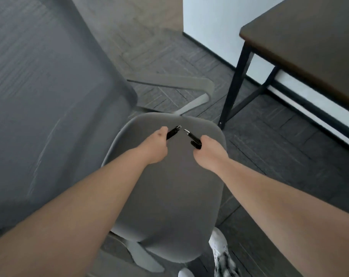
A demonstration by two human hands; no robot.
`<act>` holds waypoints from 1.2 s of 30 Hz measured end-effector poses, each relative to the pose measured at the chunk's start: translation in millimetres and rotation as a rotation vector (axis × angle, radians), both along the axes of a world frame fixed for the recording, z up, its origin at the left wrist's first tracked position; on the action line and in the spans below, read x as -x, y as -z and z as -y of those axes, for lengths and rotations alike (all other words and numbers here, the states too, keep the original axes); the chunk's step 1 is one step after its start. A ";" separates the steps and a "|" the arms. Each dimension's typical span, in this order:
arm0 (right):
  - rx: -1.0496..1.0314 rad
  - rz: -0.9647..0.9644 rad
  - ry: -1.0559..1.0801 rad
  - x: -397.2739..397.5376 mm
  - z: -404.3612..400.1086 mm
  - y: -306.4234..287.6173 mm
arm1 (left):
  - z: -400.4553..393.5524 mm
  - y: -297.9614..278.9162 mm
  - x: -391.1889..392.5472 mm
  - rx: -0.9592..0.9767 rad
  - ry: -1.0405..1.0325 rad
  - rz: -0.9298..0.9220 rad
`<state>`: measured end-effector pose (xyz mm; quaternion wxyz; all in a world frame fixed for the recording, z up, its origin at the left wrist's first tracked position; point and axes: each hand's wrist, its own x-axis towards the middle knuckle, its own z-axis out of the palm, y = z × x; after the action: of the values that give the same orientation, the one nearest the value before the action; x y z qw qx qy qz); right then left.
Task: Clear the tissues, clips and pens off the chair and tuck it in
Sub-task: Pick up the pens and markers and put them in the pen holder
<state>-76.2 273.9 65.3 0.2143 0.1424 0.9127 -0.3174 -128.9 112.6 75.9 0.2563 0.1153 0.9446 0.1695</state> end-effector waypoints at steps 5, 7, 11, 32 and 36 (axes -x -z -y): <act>-0.006 -0.110 0.195 -21.9 -66.5 -63.9 | -71.5 -54.9 -2.6 -0.156 0.064 -0.064; -0.004 -0.141 0.262 -33.8 -98.4 -83.1 | -107.2 -74.0 -9.7 -0.192 0.080 -0.073; 0.008 -0.173 0.351 -54.5 -160.8 -110.5 | -174.3 -102.9 -26.6 -0.295 0.099 -0.071; 0.255 -0.435 0.898 -111.4 -487.7 -206.6 | -531.6 -182.3 -56.5 -0.559 0.275 0.059; 0.153 -0.485 0.920 -103.8 -526.5 -208.2 | -574.1 -180.7 -45.0 -0.626 0.286 0.120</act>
<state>27.6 800.3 273.5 -0.1547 0.4350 0.7532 -0.4685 -83.8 686.7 256.6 0.2849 0.3095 0.8042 0.4199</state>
